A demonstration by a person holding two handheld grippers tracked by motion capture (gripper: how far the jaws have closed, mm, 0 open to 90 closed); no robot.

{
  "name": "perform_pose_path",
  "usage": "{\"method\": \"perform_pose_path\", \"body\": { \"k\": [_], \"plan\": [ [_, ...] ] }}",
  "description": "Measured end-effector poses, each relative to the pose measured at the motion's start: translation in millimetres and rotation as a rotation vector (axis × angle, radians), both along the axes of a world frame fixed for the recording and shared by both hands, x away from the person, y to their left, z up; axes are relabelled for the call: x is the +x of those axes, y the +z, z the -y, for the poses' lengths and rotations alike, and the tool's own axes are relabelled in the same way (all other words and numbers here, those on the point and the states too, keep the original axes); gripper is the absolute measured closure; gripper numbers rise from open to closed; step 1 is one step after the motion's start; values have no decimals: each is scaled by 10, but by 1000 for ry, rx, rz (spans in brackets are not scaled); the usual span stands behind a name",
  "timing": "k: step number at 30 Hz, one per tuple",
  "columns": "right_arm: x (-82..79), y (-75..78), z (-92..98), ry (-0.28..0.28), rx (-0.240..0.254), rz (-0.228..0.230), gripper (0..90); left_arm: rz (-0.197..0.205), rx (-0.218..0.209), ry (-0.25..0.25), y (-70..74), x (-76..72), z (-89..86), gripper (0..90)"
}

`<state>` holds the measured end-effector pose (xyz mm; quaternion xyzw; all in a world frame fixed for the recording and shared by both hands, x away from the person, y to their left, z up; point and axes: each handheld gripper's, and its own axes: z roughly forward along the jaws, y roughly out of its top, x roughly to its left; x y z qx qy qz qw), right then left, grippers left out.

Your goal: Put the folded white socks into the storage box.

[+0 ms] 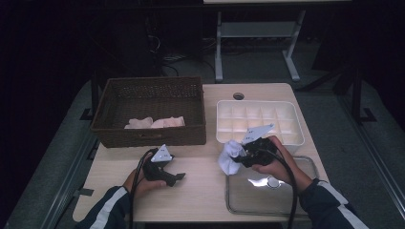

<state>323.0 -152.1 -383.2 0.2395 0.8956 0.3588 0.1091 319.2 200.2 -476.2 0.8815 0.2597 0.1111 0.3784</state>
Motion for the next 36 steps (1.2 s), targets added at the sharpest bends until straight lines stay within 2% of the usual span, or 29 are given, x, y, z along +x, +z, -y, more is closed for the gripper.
{"method": "perform_pose_path", "body": {
  "k": [2,5,7,13,18,23,25,30,36],
  "plan": [
    [21,65,57,-59,28,-13,605,1,-1,1,-1,-2,0,145],
    [61,134,145,-111,24,2,605,0,-1,5,-1,-6,1,145],
    [93,175,206,-136,32,4,605,-1,-3,9,-2,-9,4,145],
    [224,323,305,-197,8,43,605,-1,-4,12,0,-5,12,142],
    [438,335,281,-217,-93,44,605,1,-3,11,-1,-1,15,142],
    [657,234,185,-222,-177,18,605,2,5,5,1,6,16,142],
    [731,197,138,-228,-224,23,605,4,8,3,1,10,20,142],
    [860,109,21,-200,-316,10,605,-1,-1,8,-1,7,28,142],
    [879,-5,-113,-137,-407,-9,605,-1,-1,8,-2,8,32,141]
  ]
}}
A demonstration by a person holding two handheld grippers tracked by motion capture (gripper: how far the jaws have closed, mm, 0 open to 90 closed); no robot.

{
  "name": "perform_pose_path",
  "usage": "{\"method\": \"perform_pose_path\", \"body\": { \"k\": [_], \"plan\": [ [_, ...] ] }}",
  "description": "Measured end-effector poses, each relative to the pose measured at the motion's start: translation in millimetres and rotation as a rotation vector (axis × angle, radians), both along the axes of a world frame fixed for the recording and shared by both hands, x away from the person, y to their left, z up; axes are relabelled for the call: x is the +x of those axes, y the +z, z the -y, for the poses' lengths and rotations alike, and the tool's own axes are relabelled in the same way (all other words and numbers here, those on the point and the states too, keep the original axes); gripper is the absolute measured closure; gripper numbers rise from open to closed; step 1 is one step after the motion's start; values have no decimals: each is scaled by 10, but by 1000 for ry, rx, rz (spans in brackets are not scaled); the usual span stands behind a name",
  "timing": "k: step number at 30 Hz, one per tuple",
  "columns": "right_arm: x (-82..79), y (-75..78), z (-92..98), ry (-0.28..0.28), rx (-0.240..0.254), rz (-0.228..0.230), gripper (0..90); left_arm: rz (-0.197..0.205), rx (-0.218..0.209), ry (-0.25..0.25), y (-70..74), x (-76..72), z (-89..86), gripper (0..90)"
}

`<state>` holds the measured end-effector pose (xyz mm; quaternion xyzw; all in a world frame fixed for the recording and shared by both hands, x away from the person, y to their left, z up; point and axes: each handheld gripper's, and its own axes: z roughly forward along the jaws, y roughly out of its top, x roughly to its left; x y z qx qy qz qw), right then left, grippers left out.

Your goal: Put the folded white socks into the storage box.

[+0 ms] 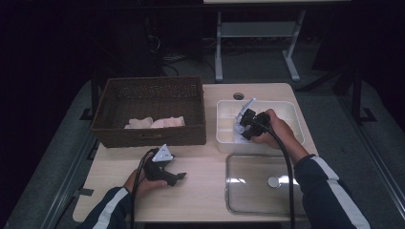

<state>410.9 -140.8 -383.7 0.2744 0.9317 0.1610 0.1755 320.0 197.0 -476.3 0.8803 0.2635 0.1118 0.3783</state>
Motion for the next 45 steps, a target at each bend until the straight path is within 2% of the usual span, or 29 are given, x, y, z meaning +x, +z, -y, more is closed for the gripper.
{"method": "perform_pose_path", "body": {
  "k": [3,5,8,17,21,26,28,30,32,35,37,39,40,45],
  "plan": [
    [-12,-12,-56,24,-38,-7,603,2,1,-1,-1,3,4,141],
    [-2,-42,-90,47,-59,-37,601,5,5,-3,1,8,7,139],
    [27,-95,-125,53,-59,-72,600,4,5,-2,1,8,10,138],
    [95,-187,-118,37,-24,-128,601,1,4,2,0,6,17,138],
    [142,-209,-59,31,31,-181,607,3,3,6,-2,6,24,137],
    [201,-207,-63,30,31,-228,595,3,4,6,-1,9,26,137],
    [220,-196,-50,28,45,-244,574,3,4,6,-1,8,26,137],
    [206,-173,-35,28,52,-239,542,4,4,6,-1,8,26,138],
    [192,-142,-23,15,64,-229,476,5,5,5,0,9,26,138],
    [190,-92,-7,-9,53,-214,383,7,7,4,0,11,25,138],
    [204,-44,42,-26,80,-214,405,7,7,4,0,11,25,138],
    [221,-4,107,-49,138,-227,487,7,7,4,0,11,24,138],
    [226,4,133,-46,148,-236,544,7,7,4,0,11,25,137],
    [243,-60,148,-25,160,-264,625,4,4,6,-1,8,26,138]
  ]
}}
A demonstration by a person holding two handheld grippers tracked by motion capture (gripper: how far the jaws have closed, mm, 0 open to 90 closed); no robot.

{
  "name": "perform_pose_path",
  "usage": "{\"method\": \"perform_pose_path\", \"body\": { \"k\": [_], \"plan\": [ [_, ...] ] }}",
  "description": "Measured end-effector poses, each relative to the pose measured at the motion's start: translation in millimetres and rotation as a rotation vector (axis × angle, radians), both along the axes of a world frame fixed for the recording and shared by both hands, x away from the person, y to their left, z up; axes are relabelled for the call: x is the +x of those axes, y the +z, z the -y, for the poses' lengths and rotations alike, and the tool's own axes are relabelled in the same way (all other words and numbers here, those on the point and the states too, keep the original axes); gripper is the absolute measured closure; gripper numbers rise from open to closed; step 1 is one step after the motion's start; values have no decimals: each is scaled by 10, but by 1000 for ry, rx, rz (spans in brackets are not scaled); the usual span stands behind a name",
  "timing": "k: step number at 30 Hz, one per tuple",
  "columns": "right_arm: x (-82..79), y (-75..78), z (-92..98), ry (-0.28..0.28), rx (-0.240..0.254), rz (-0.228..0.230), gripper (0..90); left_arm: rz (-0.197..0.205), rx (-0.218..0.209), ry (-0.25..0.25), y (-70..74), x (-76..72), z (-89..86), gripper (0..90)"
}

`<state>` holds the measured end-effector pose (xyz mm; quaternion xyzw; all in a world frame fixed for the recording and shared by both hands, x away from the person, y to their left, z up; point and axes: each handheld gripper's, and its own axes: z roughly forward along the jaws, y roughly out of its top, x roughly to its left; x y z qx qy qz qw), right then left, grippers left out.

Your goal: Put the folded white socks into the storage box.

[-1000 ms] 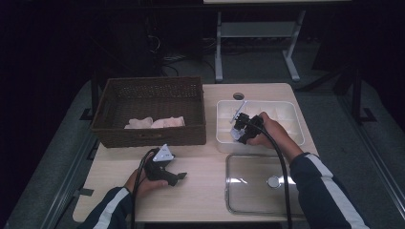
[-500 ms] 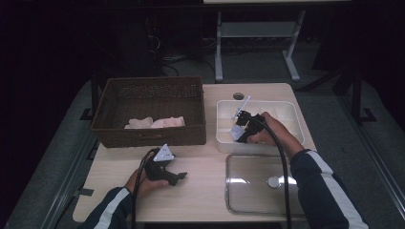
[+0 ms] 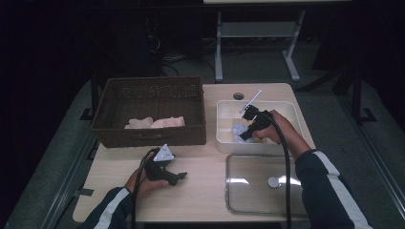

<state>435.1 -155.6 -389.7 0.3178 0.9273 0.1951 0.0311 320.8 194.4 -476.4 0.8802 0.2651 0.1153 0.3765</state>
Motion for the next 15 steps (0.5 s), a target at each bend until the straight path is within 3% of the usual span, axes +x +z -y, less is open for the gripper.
{"method": "perform_pose_path", "body": {
  "k": [2,10,15],
  "plan": [
    [9,-28,-14,9,-5,-4,630,0,0,0,0,0,0,138],
    [45,-145,-179,62,-105,-46,644,0,0,0,0,-1,0,138],
    [116,-242,-166,67,-90,-116,645,0,-1,1,0,-1,1,138]
  ]
}}
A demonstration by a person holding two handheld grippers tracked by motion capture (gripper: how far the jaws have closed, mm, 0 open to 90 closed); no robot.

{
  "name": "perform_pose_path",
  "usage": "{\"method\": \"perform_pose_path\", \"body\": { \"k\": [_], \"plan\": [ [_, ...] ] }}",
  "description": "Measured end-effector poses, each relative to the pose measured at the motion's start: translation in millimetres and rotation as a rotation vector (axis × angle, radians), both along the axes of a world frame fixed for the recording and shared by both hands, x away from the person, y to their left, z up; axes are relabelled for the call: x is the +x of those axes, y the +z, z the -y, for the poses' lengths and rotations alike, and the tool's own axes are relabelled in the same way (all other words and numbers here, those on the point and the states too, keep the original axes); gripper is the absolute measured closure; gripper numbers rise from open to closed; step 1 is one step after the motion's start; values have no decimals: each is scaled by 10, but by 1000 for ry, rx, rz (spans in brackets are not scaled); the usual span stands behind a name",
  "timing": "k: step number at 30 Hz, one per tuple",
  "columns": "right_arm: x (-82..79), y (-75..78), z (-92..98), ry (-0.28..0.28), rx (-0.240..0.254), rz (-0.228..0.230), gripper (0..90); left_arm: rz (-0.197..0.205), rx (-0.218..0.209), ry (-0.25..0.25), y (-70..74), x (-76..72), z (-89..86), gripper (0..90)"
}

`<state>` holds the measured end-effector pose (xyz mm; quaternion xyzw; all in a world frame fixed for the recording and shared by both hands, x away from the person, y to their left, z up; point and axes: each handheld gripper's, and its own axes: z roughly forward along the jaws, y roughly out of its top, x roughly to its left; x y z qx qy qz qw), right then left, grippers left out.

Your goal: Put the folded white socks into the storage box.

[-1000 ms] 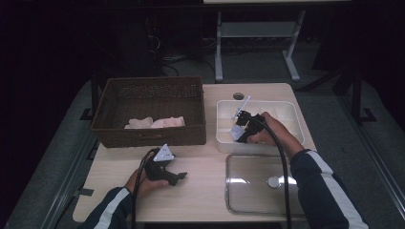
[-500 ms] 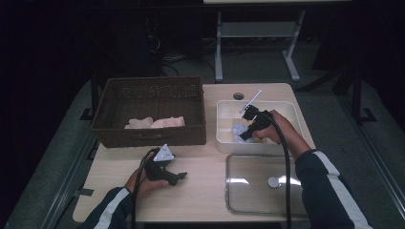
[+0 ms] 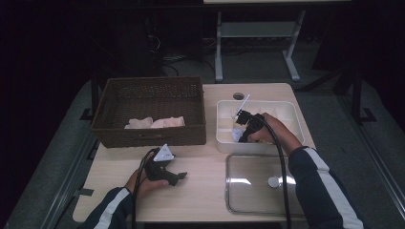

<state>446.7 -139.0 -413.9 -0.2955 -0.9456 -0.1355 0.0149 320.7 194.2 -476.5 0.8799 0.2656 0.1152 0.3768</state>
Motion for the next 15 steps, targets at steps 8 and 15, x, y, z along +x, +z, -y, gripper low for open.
{"method": "perform_pose_path", "body": {
  "k": [8,15],
  "plan": [
    [-19,18,-76,36,-60,18,590,1,-2,3,-1,0,2,138],
    [-68,201,12,1,-13,74,400,-2,-2,4,2,-2,5,138]
  ]
}}
